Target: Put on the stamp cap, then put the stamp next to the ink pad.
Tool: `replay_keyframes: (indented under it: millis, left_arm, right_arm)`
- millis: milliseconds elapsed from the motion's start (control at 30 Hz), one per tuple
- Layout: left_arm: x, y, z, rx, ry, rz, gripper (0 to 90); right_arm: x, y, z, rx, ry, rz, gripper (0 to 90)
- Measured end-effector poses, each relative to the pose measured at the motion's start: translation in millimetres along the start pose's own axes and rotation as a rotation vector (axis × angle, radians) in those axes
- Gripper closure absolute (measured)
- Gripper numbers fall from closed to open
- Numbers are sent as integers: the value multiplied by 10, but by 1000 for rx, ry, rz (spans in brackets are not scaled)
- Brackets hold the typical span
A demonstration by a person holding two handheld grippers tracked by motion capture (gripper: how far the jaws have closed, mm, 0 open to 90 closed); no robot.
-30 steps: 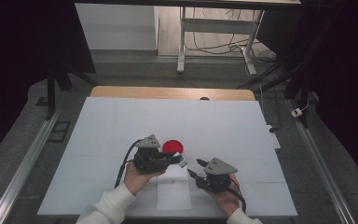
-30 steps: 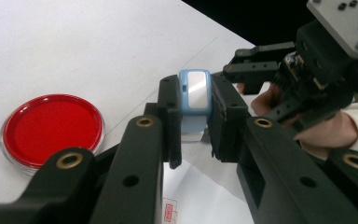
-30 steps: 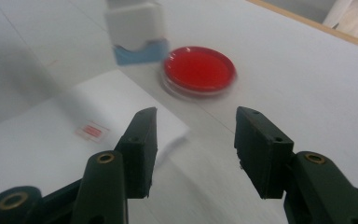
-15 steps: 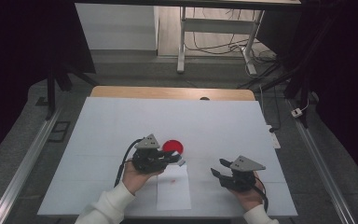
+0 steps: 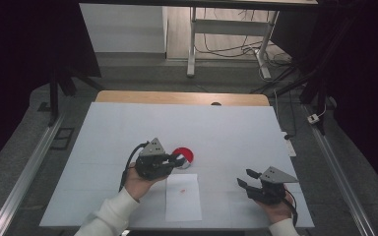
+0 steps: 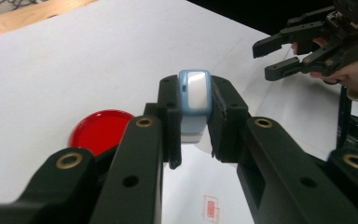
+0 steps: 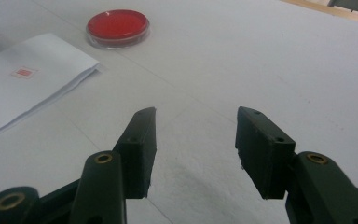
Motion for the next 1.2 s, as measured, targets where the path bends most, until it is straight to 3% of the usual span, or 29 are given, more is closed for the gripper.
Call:
replay_keyframes:
  millis: [400, 733, 1200]
  left_arm:
    - [-125, -7, 118, 4, 32, 16, 751]
    - [-280, -43, 188, 3, 70, 56, 749]
    - [-533, -125, 176, -28, 128, 95, 749]
  right_arm:
    - [-20, 13, -35, 6, 4, 17, 479]
    - [-34, 19, -63, 1, 7, 27, 479]
    - [-46, 12, -75, -5, 0, 34, 482]
Point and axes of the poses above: each handheld gripper's, and its own axes: z roughly backward along the jaws, y roughly out of its top, x roughly to its right, the point moved 5 cm from there along -z, roughly forward along the jaws, and after that the axes turned 14 degrees about -y, right-handed, at the moved point
